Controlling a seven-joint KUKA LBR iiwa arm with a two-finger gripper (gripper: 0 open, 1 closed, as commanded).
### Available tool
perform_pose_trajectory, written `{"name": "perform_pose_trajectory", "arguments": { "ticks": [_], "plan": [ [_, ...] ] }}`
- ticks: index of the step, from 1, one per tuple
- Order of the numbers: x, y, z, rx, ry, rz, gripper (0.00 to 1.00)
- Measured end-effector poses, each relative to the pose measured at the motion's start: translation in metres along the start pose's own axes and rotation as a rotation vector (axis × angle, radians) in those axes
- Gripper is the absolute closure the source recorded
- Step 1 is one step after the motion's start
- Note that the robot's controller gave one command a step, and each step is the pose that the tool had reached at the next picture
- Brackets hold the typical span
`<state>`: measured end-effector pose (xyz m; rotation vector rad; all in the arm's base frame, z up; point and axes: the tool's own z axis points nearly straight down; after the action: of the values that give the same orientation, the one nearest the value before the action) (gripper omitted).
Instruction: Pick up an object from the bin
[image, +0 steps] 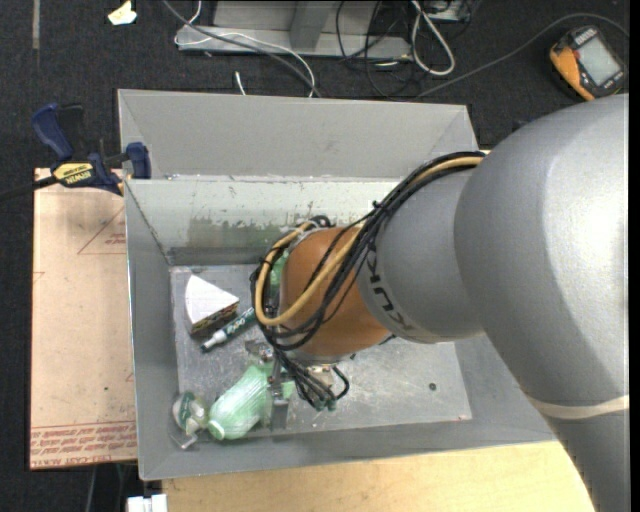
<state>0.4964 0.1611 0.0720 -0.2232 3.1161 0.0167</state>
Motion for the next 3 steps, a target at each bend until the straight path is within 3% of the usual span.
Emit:
{"name": "perform_pose_trajectory", "arguments": {
  "ticks": [1,2,3],
  "plan": [
    [0.001,-0.012,0.000,-0.004,-0.001,0.008,1.00],
    [-0.060,0.003,-0.025,-0.003,-0.005,-0.529,1.00],
    [-0.060,0.003,-0.025,-0.004,-0.006,-0.529,1.00]
  ]
}}
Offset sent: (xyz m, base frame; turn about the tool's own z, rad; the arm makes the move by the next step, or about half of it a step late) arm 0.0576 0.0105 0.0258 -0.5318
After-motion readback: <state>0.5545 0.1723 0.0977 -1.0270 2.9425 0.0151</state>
